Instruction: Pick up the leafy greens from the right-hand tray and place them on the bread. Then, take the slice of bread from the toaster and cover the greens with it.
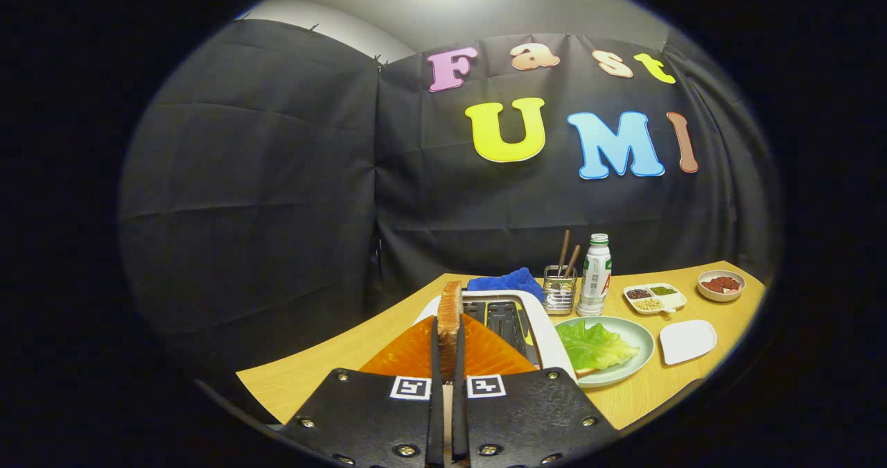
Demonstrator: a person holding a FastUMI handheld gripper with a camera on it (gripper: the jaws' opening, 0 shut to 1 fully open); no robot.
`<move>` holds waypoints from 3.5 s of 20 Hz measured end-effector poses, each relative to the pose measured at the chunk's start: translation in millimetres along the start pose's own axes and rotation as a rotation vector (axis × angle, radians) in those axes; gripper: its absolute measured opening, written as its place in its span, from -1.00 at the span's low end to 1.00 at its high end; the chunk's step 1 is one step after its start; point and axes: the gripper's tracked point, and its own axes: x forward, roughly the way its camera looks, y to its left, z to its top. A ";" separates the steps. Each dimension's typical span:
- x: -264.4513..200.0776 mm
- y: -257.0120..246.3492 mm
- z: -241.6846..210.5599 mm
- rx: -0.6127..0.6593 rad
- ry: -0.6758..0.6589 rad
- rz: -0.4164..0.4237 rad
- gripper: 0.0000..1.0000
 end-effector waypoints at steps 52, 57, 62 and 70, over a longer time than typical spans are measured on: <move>61.8 -185.6 -40.9 0.205 0.110 -0.125 -0.89; 53.8 -201.5 -51.0 0.027 0.140 -0.182 -0.74; 52.1 -219.6 -61.7 -0.032 0.175 -0.227 -0.66; 54.1 -253.5 -83.5 -0.098 0.254 -0.334 -0.07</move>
